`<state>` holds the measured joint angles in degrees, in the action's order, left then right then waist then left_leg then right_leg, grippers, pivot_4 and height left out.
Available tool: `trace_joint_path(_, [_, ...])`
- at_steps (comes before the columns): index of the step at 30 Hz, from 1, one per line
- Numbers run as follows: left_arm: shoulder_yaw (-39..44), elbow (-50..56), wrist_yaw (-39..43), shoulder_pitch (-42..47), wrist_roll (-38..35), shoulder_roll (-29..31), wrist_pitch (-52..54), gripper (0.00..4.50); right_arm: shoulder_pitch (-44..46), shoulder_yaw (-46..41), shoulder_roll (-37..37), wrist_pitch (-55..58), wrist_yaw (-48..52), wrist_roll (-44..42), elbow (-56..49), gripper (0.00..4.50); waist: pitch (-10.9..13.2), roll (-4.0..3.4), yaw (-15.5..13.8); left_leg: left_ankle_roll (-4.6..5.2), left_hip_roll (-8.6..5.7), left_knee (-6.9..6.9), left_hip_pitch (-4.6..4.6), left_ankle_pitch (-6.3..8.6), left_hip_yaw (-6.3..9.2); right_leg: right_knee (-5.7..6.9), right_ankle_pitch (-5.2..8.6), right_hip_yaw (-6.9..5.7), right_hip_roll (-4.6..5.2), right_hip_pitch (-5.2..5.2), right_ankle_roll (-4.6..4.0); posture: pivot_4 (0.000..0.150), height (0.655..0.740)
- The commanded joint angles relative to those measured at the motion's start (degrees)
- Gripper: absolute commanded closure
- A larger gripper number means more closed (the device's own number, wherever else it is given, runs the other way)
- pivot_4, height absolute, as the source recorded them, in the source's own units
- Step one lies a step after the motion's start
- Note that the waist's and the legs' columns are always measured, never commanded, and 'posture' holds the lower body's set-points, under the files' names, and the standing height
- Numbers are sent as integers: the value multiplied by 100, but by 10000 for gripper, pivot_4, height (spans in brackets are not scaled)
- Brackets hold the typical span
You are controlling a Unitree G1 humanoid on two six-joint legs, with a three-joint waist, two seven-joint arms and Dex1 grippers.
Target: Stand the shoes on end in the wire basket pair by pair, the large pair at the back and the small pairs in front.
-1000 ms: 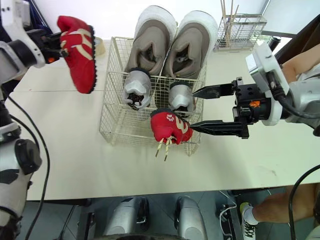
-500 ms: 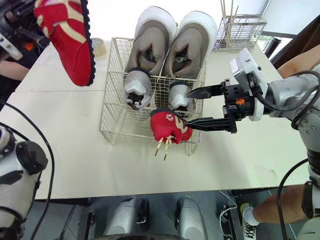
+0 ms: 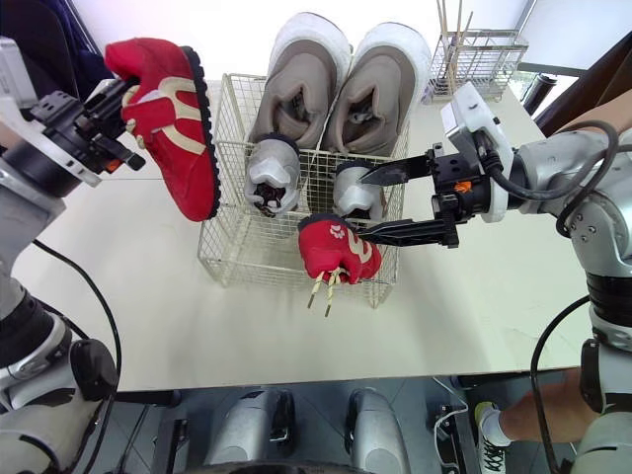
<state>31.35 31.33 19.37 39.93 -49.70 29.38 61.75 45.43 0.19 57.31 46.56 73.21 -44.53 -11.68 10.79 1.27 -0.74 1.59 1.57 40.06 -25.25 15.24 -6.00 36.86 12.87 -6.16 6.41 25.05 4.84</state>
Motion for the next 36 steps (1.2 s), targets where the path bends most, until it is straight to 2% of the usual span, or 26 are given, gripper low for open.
trace_joint_path(1, [-191, 352, 41, -175, -179, -3, -438, 44605, 111, -166, 34, -29, 35, 27, -47, 0, 0, 0, 3, 0, 1, -1, 0, 0, 0, 0, 0, 0, -1, 0, 0, 1500, 7400])
trace_joint_path(7, [-585, 664, -24, -618, -210, -29, -872, 44605, 128, -181, 5, -30, -13, 75, -63, 0, 0, 0, -7, 1, 1, -1, 0, 0, 0, 0, 0, 0, 0, 0, 0, 1500, 7400])
trace_joint_path(15, [-1245, 992, -267, -1207, 478, -169, -1815, 44605, 53, -257, 25, 13, -78, 31, -162, 0, 0, -1, -7, 2, 1, -1, 0, 1, 0, -1, 0, -1, 0, 0, -1, 1500, 7400])
trace_joint_path(20, [-1669, 1213, -545, -1616, 1067, -478, -2447, 44605, 39, -296, 37, 79, -121, -13, -238, 0, -2, -3, -16, 6, 0, -1, 3, 3, 3, -5, 0, -2, 0, -7, -1, 1500, 7400])
trace_joint_path(27, [-2178, 1409, -563, -2280, 2174, -608, -3566, 44605, 58, -334, 88, 142, -134, -10, -283, 0, -3, -6, -14, 41, 0, -1, 8, 24, 3, -11, -1, -4, 1, -15, -3, 1500, 7400])
trace_joint_path(36, [-3024, 1158, -547, -3782, 3830, -1039, -5588, 44605, 199, -296, 176, 239, -73, 21, -244, 0, -18, -35, -5, 54, 3, -3, 10, 32, 0, -28, -2, -7, 4, -18, -6, 1500, 7400])
